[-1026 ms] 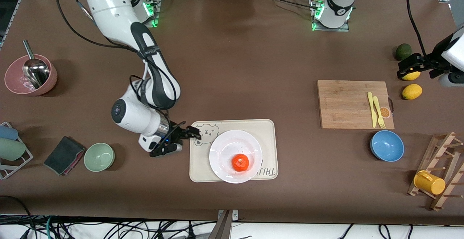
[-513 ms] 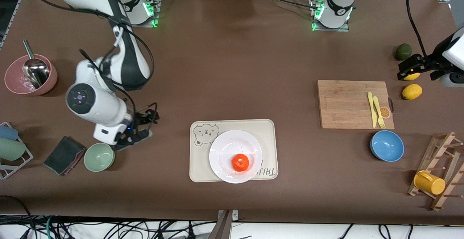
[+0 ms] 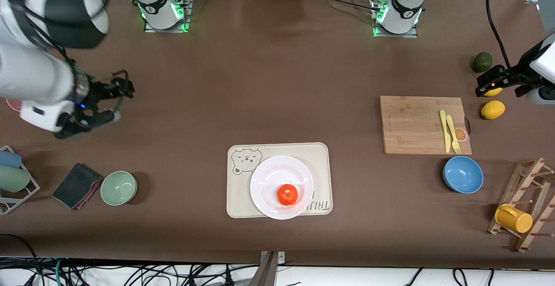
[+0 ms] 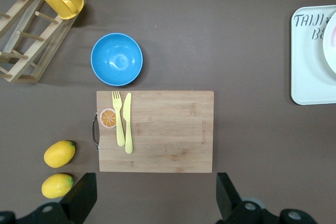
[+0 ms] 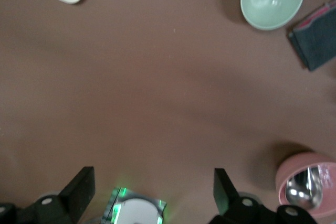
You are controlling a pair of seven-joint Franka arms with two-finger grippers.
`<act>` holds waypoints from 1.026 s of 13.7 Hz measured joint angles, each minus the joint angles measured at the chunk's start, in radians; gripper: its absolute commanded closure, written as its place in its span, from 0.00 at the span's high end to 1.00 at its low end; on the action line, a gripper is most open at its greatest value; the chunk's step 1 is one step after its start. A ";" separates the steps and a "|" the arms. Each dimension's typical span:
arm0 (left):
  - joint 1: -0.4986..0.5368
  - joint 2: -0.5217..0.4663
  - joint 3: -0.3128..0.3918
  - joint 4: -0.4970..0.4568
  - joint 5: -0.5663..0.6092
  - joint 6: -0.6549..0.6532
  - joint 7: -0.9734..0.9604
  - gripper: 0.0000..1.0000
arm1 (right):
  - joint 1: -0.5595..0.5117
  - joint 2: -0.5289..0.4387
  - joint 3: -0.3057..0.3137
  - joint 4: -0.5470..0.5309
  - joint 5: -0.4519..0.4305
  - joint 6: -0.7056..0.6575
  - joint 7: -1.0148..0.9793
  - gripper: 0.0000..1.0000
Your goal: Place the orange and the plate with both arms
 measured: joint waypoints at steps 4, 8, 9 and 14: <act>0.000 0.000 0.000 0.000 0.000 0.000 0.000 1.00 | -0.011 -0.022 -0.009 0.049 -0.014 -0.064 0.004 1.00; 0.000 0.000 0.000 0.000 0.000 0.000 0.000 1.00 | -0.210 -0.170 0.149 -0.185 -0.052 0.083 -0.001 1.00; 0.000 0.000 0.000 0.000 0.000 0.000 0.000 1.00 | -0.278 -0.221 0.221 -0.262 -0.079 0.135 -0.001 1.00; 0.000 0.000 0.000 0.000 0.000 0.000 0.000 1.00 | -0.444 -0.414 0.381 -0.599 -0.137 0.438 0.006 1.00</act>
